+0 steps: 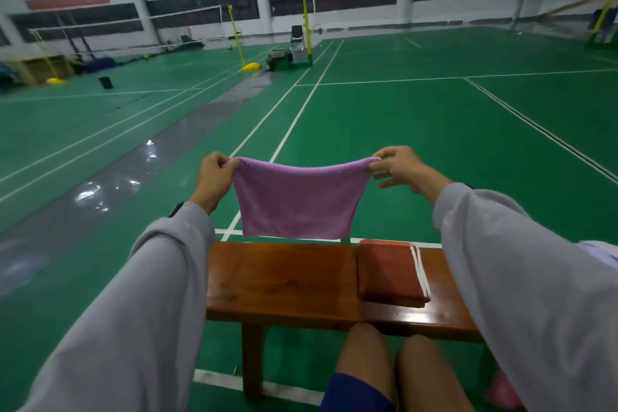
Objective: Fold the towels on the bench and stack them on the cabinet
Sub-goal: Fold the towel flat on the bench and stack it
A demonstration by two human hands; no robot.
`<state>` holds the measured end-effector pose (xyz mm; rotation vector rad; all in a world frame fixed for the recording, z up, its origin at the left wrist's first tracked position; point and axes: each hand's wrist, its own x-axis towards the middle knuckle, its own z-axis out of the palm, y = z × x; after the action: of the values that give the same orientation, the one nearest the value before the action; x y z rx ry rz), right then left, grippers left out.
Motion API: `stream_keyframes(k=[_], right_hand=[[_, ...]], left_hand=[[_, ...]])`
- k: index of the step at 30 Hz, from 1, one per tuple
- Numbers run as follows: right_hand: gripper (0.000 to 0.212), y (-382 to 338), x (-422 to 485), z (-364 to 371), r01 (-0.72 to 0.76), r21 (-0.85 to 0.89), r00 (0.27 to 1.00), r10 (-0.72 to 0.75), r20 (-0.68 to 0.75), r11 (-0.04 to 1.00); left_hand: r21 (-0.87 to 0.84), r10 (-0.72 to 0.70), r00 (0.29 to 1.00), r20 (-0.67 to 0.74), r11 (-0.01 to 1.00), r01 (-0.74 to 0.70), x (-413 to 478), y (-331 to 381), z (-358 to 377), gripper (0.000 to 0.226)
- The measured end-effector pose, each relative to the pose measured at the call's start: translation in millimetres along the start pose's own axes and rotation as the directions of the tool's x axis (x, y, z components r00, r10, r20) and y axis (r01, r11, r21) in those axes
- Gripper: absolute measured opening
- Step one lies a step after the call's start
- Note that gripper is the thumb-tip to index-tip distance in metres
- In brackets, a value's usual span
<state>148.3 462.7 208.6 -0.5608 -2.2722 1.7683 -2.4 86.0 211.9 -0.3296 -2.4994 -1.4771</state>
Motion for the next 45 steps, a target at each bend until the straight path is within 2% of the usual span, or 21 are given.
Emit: stream_keyframes(k=[2, 4, 7, 10, 12, 14, 17, 23, 28, 32, 36, 38, 42, 45], right_hand=[[0.014, 18, -13, 8, -0.064, -0.082, 0.993, 0.071, 0.095, 0.995], [0.013, 36, -27, 14, -0.096, -0.266, 0.972, 0.148, 0.184, 0.959], [0.014, 55, -48, 22, -0.087, -0.500, 0.917, 0.265, 0.298, 0.862], [0.012, 66, -72, 33, -0.125, -0.583, 0.753, 0.459, 0.471, 0.803], [0.013, 74, -85, 41, -0.154, -0.634, 0.666, 0.554, 0.500, 0.758], [0.016, 81, -89, 50, -0.130, -0.683, 0.672, 0.570, 0.472, 0.719], [0.018, 88, -85, 60, -0.140, -0.676, 0.753, 0.521, 0.402, 0.724], [0.006, 105, -63, 73, -0.089, -0.703, 0.924, 0.322, 0.205, 0.706], [0.011, 133, -32, 84, -0.074, -0.782, 0.977, 0.203, 0.067, 0.618], [0.010, 155, -9, 91, -0.074, -0.817, 0.990, 0.144, 0.010, 0.572], [0.014, 175, 12, 103, -0.061, -0.864, 0.993, 0.114, -0.005, 0.500], [0.019, 185, 20, 109, -0.054, -0.887, 0.994, 0.107, -0.005, 0.458], [0.026, 197, 23, 128, 0.022, -0.961, 0.996, 0.073, 0.044, 0.276], [0.028, 198, 25, 155, 0.101, -0.957, 0.992, 0.045, 0.117, 0.272]], left_hand=[[0.066, -0.037, 0.994, 0.106, 0.997, 0.031, -17, -28, -13, 0.021], [0.197, -0.092, 0.956, 0.278, 0.980, 0.037, -35, -55, -25, 0.024], [0.375, -0.223, 0.821, 0.526, 0.927, 0.011, -72, -73, -39, 0.020], [0.394, -0.371, 0.656, 0.657, 0.911, 0.121, -100, -80, -46, 0.016], [0.435, -0.423, 0.593, 0.685, 0.890, 0.133, -111, -83, -46, 0.015], [0.466, -0.436, 0.601, 0.670, 0.877, 0.116, -118, -86, -44, 0.016], [0.467, -0.404, 0.674, 0.619, 0.879, 0.097, -121, -95, -36, 0.018], [0.524, -0.336, 0.820, 0.464, 0.850, 0.053, -115, -117, -12, 0.018], [0.566, -0.295, 0.892, 0.344, 0.823, 0.054, -95, -139, 14, 0.022], [0.647, -0.312, 0.902, 0.298, 0.761, 0.050, -71, -165, 33, 0.024], [0.663, -0.274, 0.923, 0.269, 0.748, 0.029, -66, -167, 52, 0.026], [0.675, -0.302, 0.918, 0.258, 0.736, 0.053, -67, -172, 63, 0.028], [0.675, -0.475, 0.823, 0.313, 0.720, 0.159, -78, -196, 82, 0.027], [0.655, -0.555, 0.772, 0.308, 0.713, 0.251, -87, -206, 91, 0.025]])
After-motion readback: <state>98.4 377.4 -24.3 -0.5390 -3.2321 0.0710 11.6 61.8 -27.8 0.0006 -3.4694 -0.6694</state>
